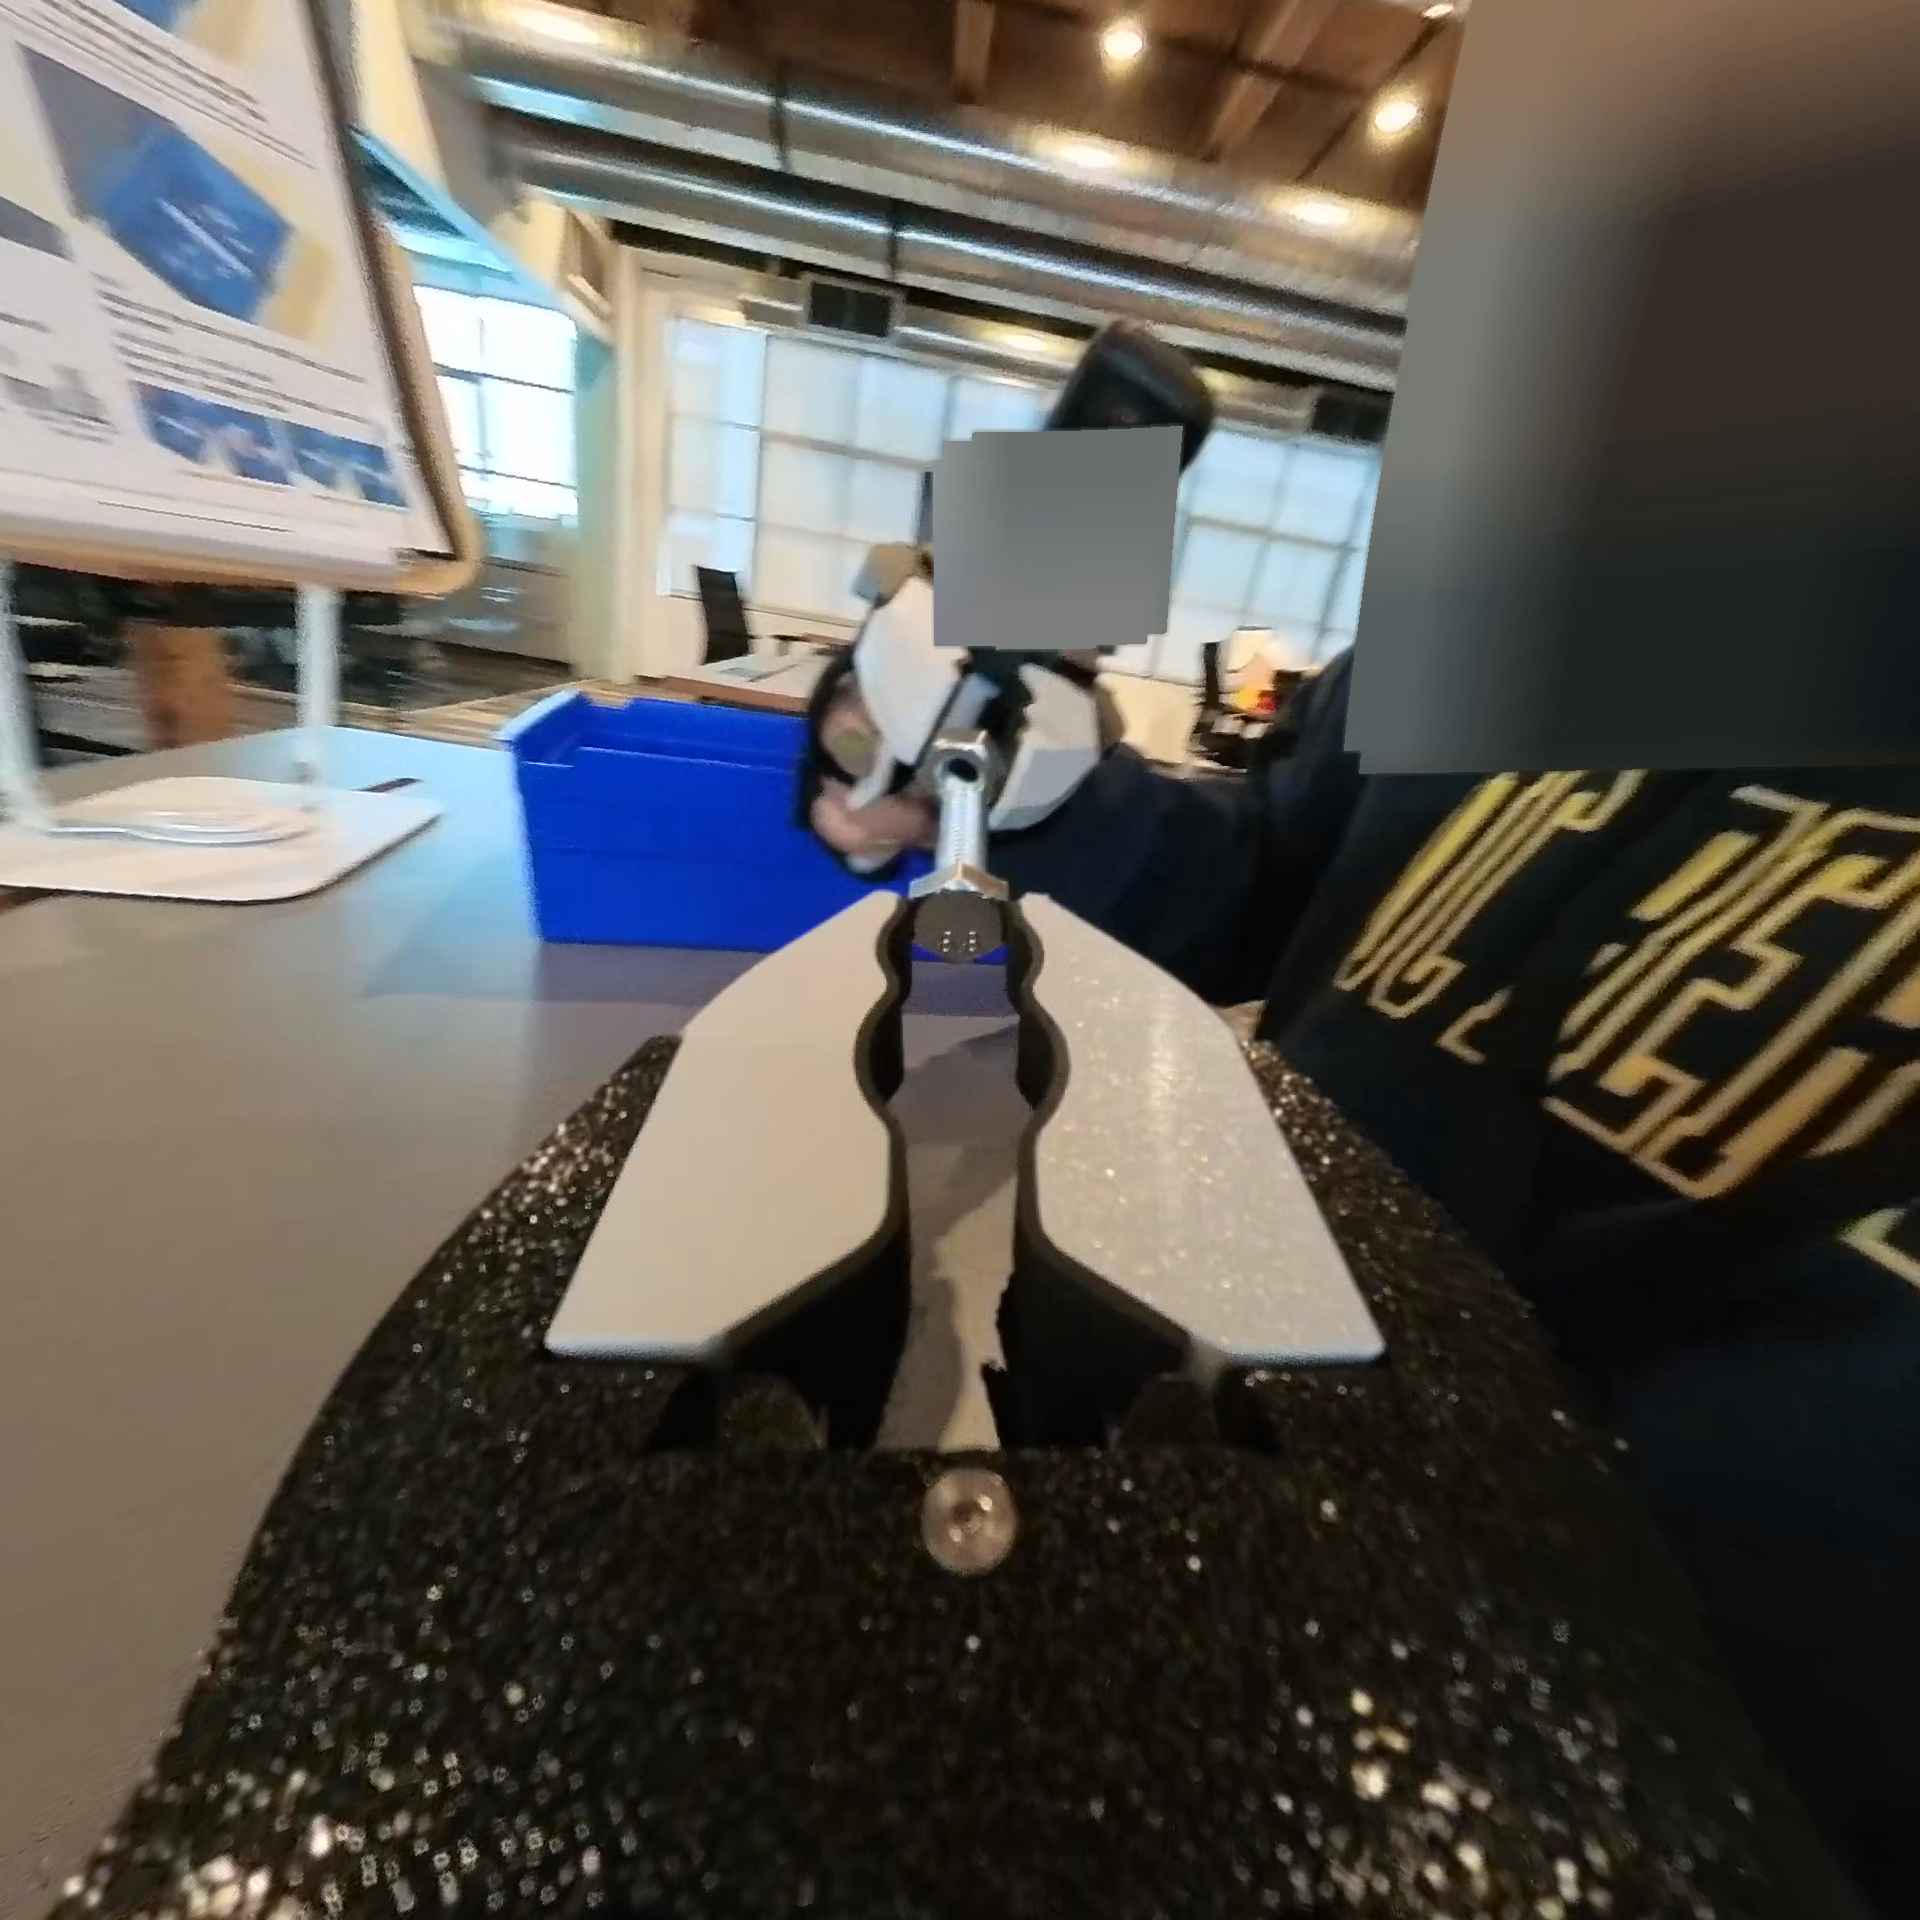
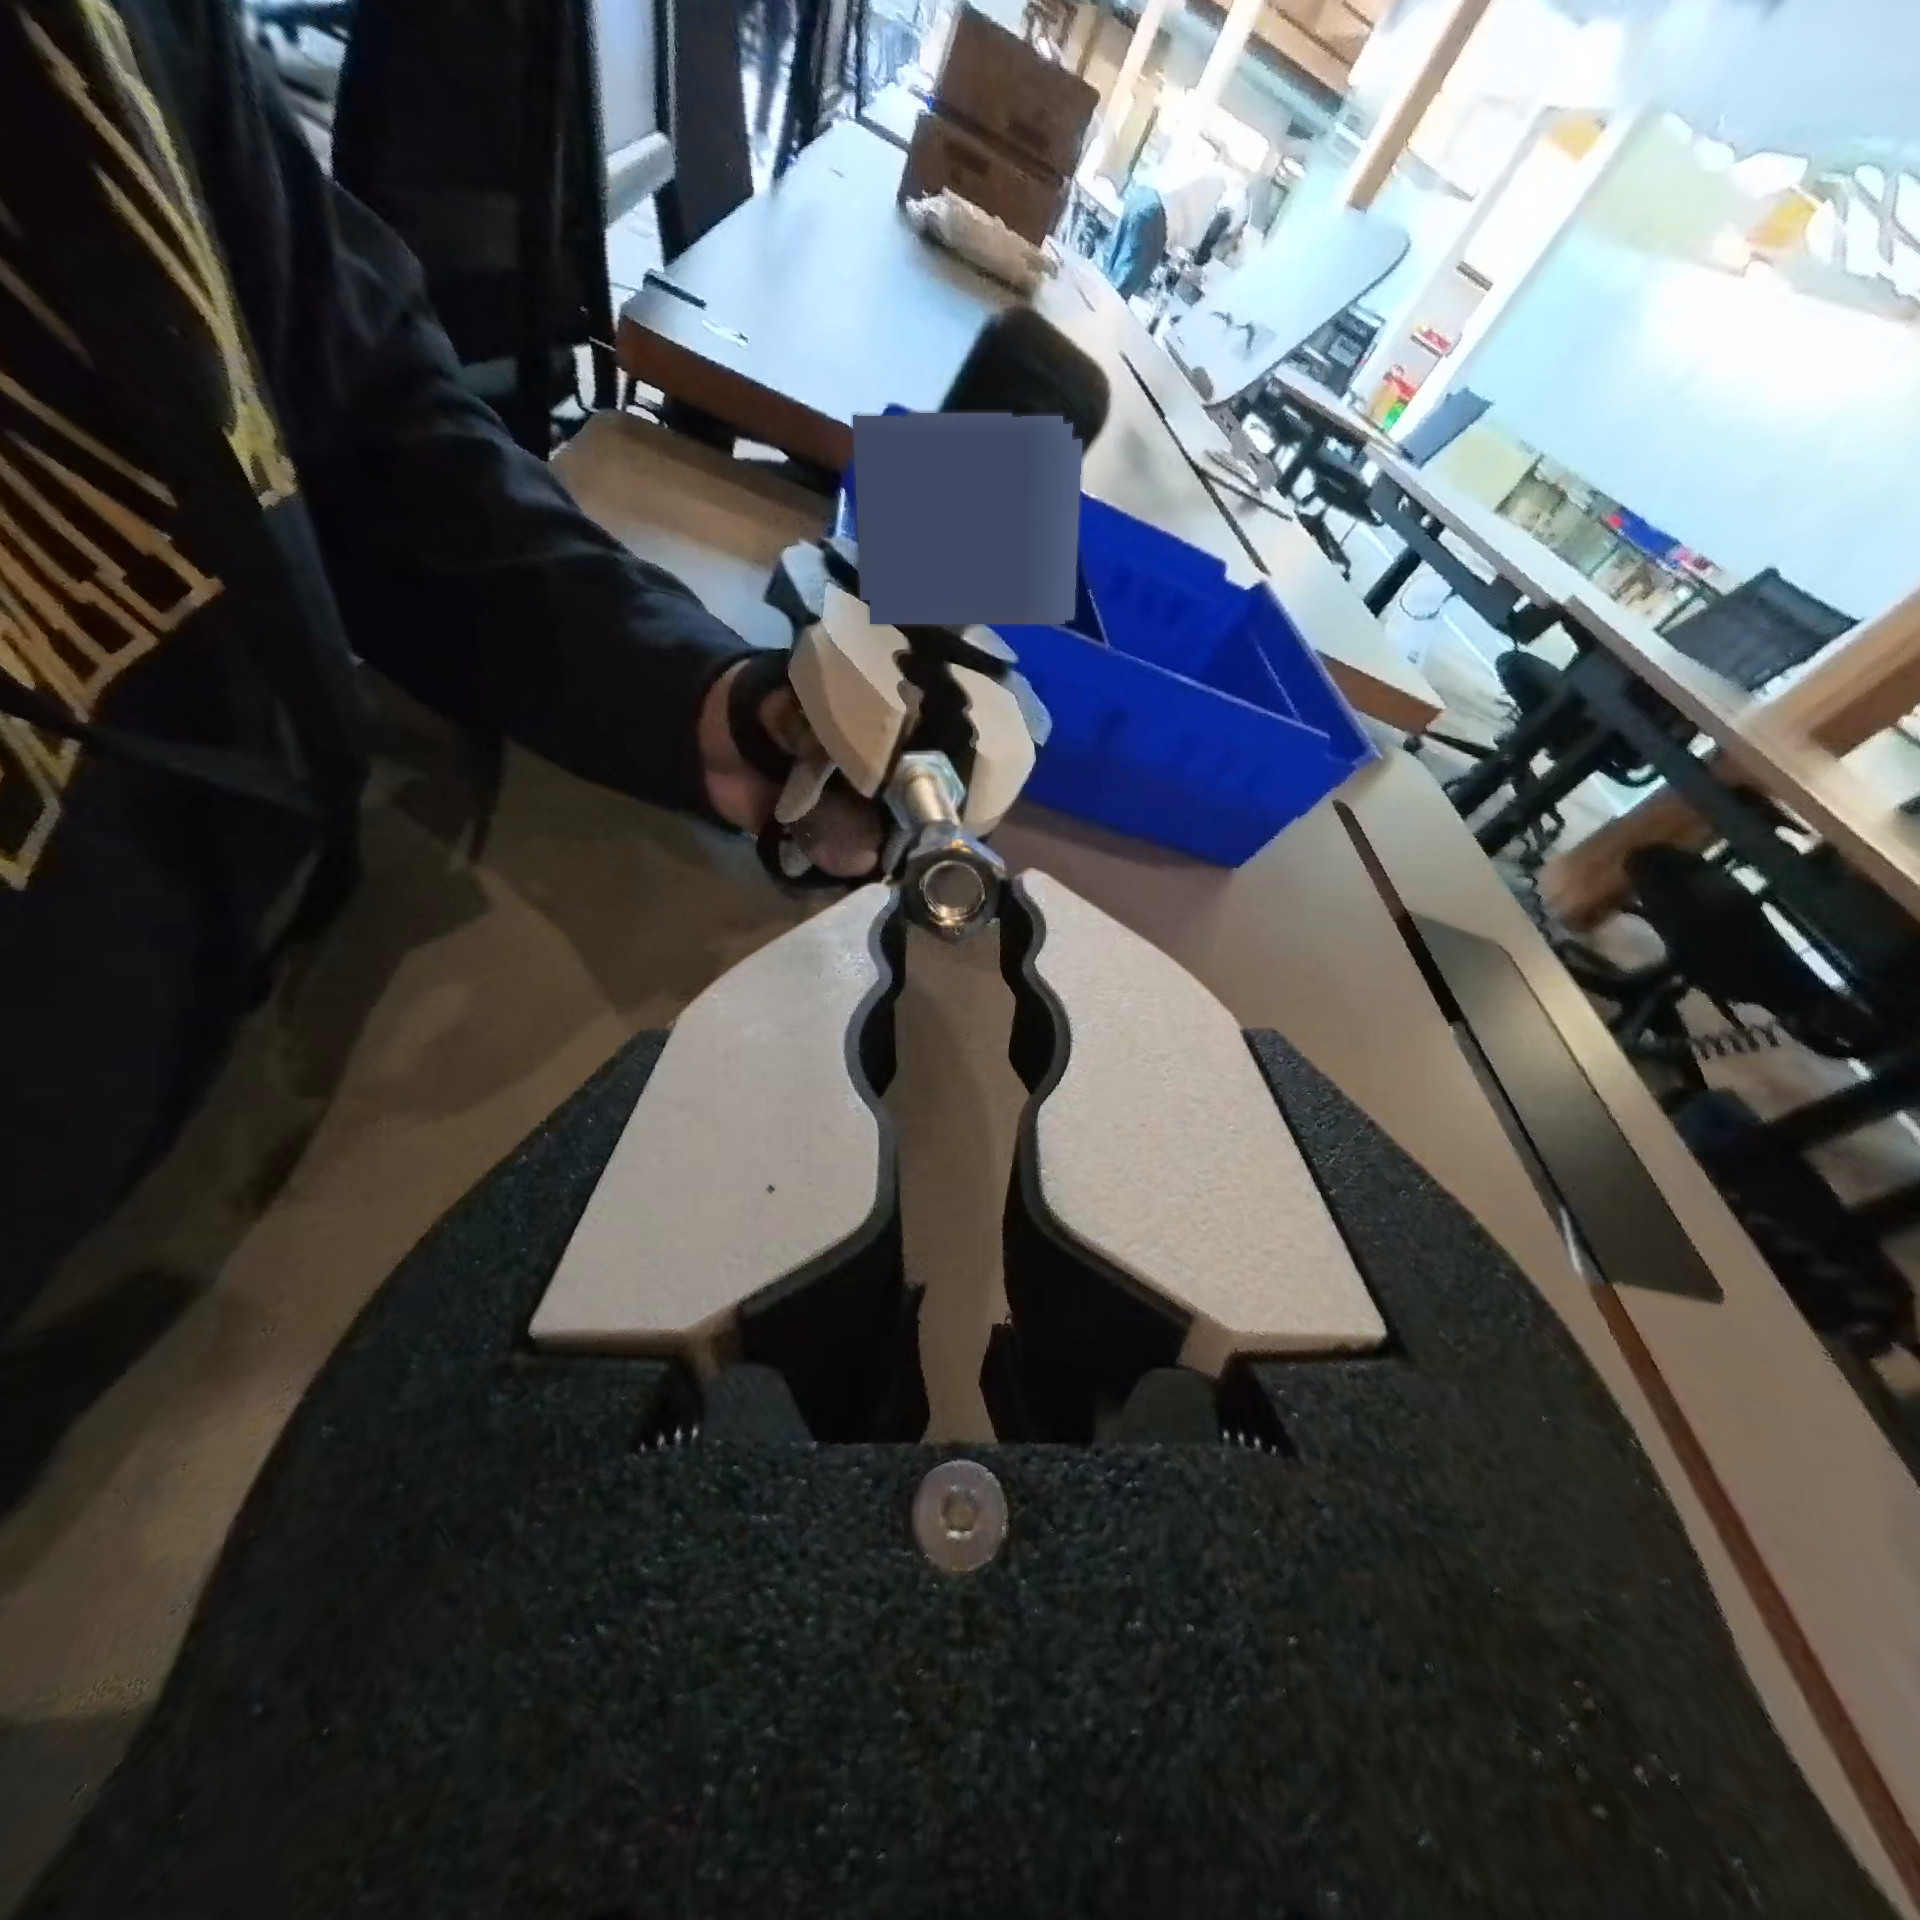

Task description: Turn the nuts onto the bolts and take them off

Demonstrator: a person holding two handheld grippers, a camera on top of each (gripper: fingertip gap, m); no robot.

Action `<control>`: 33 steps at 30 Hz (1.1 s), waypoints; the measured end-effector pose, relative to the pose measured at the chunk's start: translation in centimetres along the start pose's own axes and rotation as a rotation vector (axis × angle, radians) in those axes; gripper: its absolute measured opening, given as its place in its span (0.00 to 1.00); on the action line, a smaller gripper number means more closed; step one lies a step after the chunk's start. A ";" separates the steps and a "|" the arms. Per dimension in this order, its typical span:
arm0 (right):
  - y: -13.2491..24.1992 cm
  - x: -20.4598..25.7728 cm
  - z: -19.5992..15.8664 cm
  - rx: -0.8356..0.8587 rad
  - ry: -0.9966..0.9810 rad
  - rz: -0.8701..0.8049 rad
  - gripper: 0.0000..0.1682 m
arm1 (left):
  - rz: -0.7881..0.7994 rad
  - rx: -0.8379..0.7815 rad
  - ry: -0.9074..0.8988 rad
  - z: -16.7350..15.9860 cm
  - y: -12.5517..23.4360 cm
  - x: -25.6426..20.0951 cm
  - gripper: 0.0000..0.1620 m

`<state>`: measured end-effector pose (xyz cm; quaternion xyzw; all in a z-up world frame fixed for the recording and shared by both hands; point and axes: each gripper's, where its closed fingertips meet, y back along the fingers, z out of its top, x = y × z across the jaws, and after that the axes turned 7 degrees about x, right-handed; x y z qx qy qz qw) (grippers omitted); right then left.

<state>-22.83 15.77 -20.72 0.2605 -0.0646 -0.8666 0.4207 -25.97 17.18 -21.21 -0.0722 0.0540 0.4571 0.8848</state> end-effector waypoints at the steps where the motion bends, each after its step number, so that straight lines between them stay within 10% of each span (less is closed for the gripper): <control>1: -0.2 0.3 0.0 -0.007 0.012 0.015 0.10 | -0.023 0.001 0.008 -0.1 -0.1 -0.3 0.10; 21: -0.9 1.7 -0.1 -0.028 0.123 0.094 0.10 | -0.110 0.036 0.083 -1.2 -0.8 -0.7 0.10; 33: -1.8 0.1 -0.1 -0.137 -0.755 0.208 0.10 | 0.111 0.015 -0.098 -0.9 0.0 0.6 0.10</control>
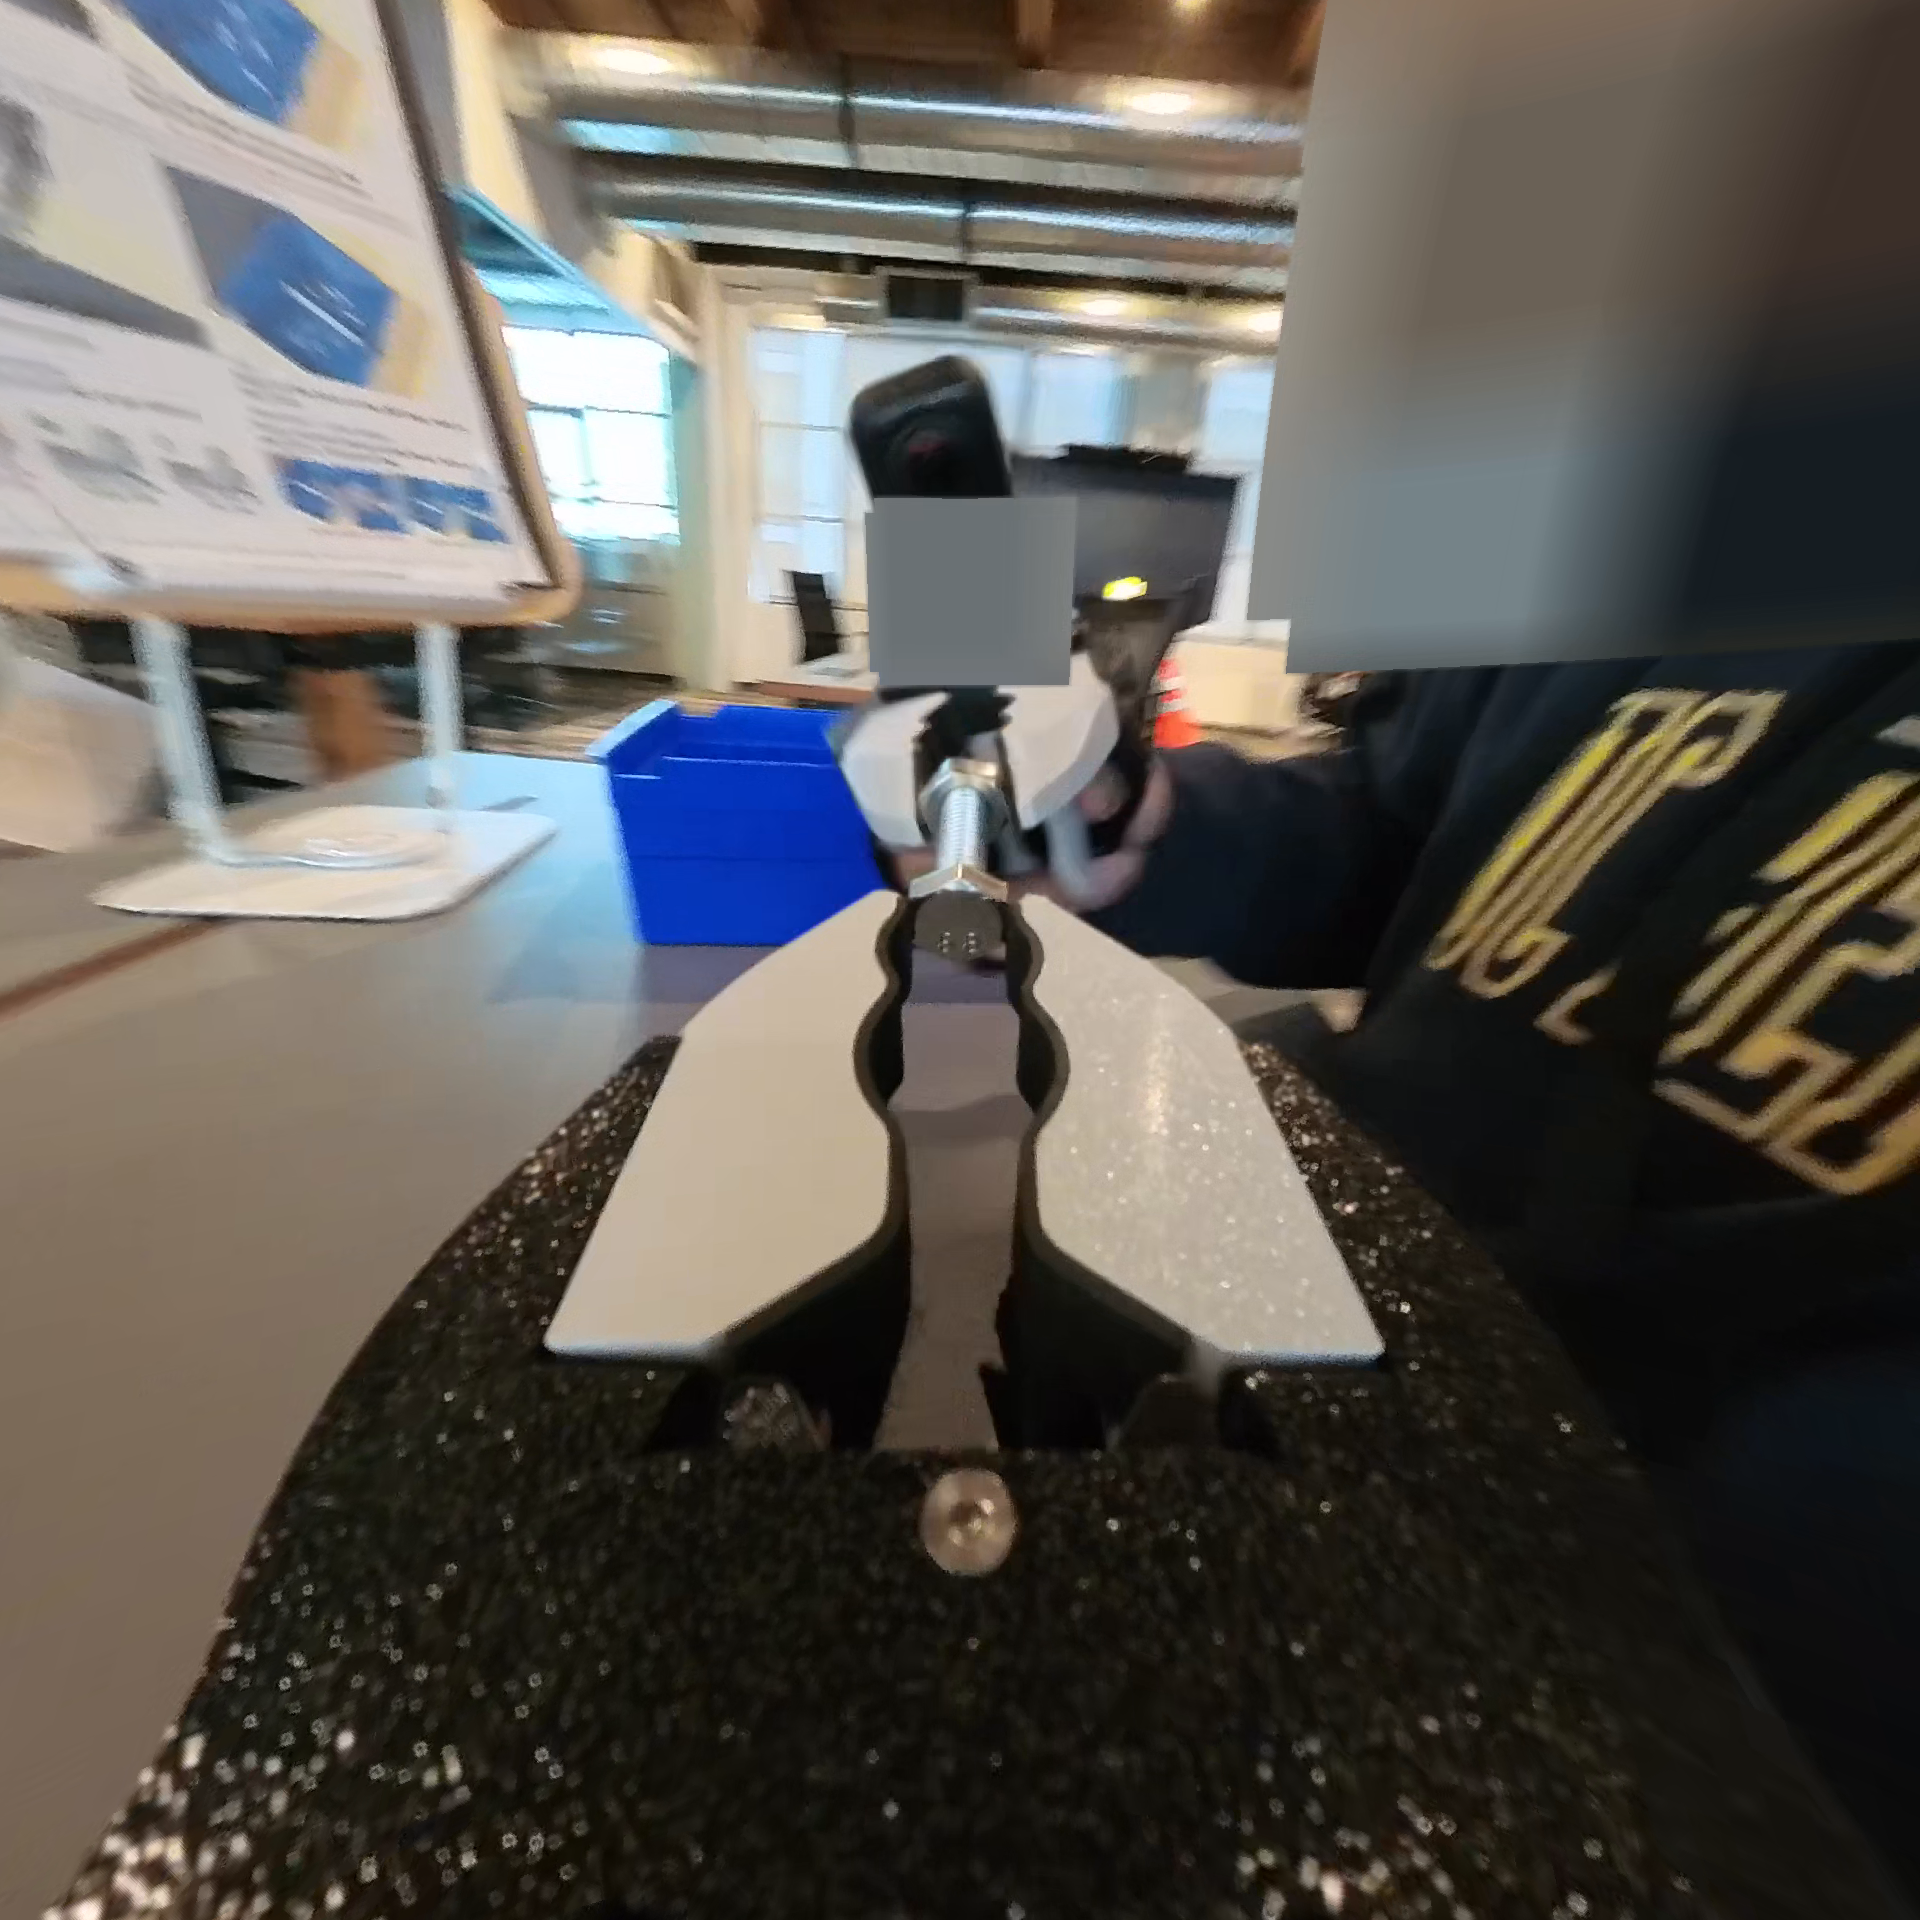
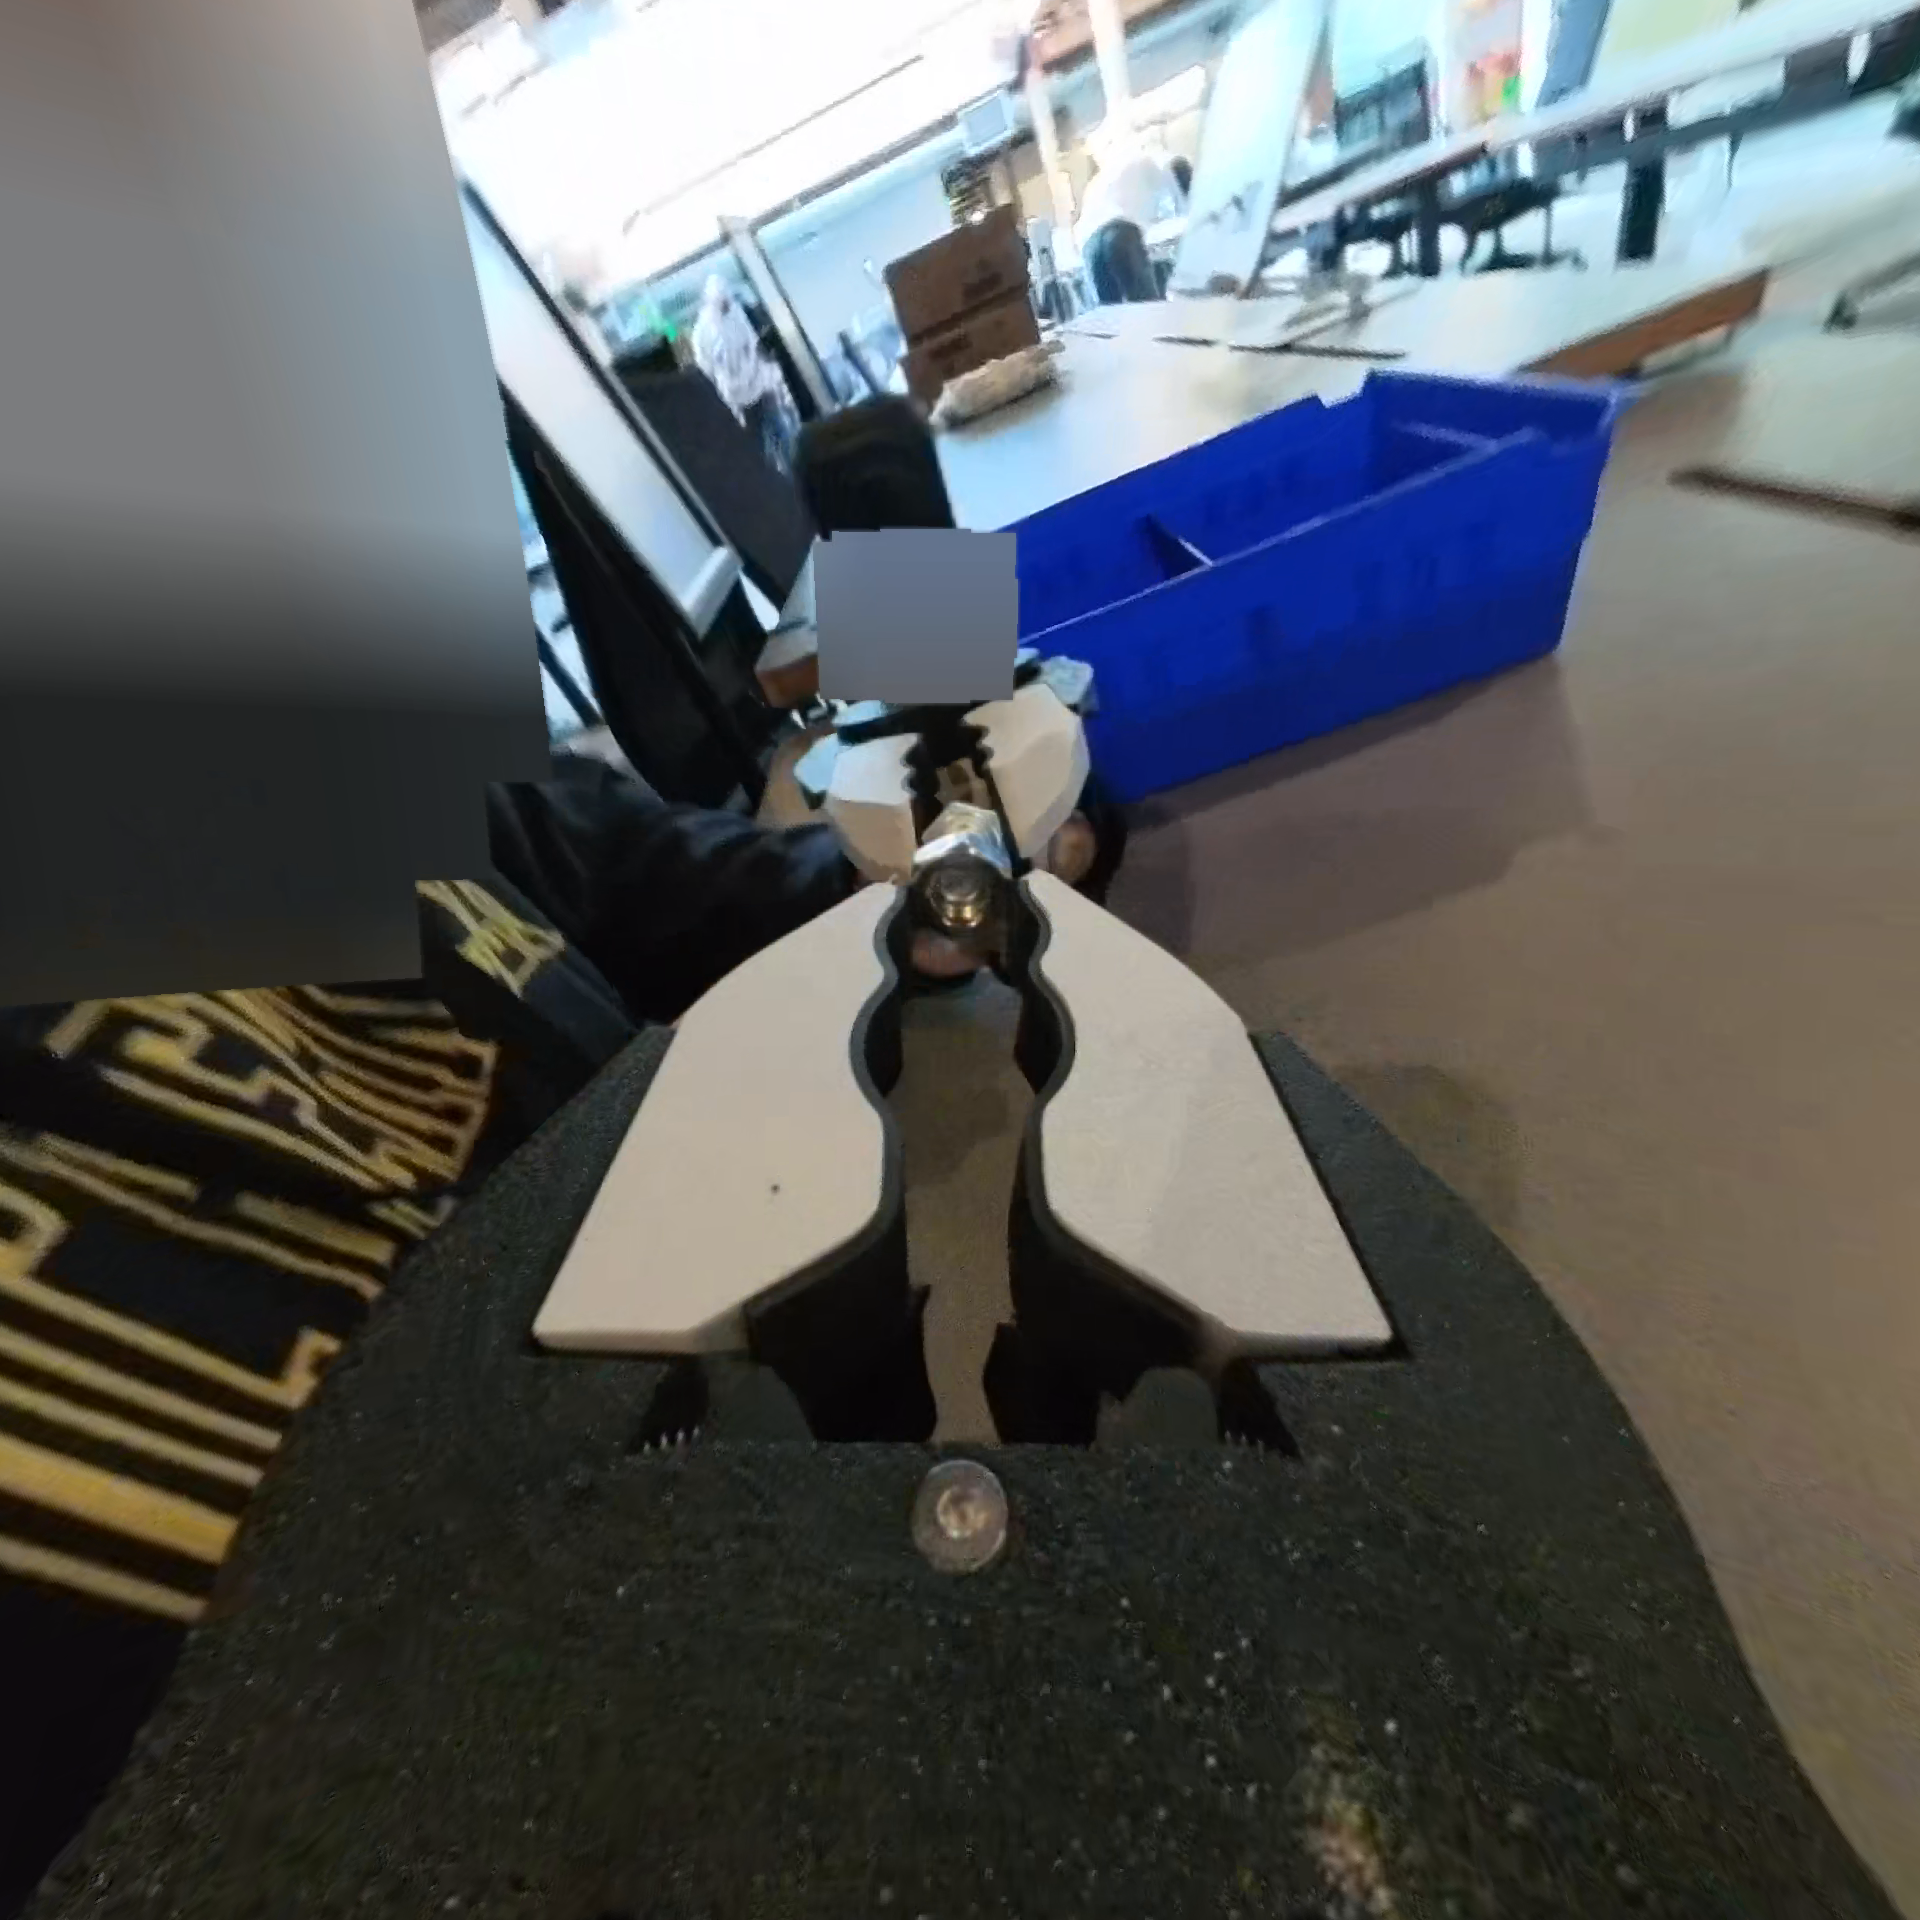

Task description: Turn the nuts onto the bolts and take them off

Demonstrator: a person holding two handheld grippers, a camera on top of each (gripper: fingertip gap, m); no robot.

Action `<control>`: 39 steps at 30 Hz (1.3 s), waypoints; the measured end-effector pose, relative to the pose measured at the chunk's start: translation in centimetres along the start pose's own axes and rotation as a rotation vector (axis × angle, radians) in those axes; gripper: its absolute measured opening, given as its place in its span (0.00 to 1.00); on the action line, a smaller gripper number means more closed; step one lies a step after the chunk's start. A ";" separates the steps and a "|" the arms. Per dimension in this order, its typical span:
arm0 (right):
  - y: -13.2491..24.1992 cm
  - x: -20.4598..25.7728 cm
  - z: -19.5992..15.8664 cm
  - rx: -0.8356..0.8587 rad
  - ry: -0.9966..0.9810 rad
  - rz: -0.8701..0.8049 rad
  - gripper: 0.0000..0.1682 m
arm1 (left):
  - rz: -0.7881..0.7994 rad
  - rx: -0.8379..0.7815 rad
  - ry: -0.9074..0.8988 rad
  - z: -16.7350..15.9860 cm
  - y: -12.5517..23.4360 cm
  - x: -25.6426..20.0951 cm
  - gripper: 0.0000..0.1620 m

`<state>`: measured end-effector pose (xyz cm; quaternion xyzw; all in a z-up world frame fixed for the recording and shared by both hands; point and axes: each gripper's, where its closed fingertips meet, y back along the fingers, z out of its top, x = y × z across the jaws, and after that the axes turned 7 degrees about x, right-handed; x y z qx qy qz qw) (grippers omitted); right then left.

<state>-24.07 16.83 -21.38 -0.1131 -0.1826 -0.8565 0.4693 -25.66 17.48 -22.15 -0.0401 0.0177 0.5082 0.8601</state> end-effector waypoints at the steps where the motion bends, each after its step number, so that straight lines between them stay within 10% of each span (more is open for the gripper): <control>1: 0.0 -0.2 0.1 -0.008 -0.085 0.002 0.11 | 0.029 0.006 -0.024 0.0 0.1 0.2 0.10; 6: 0.0 -1.2 -0.5 0.016 -0.392 -0.029 0.10 | 0.160 0.080 -0.163 -0.5 0.0 0.9 0.10; 16: 0.3 -1.0 -0.8 0.113 -0.333 -0.073 0.10 | 0.124 0.081 -0.164 -0.5 -0.1 0.6 0.10; 26: 0.9 -0.5 -1.4 0.282 0.460 -0.182 0.10 | -0.012 0.069 -0.035 -0.7 -1.0 0.2 0.10; 33: 0.5 -0.3 -0.5 0.190 -0.364 -0.002 0.10 | 0.078 0.044 -0.148 -0.4 -0.6 0.7 0.10; 39: 0.5 -0.5 -0.2 0.166 -0.362 -0.013 0.14 | 0.100 0.043 -0.145 -0.6 -0.5 0.9 0.10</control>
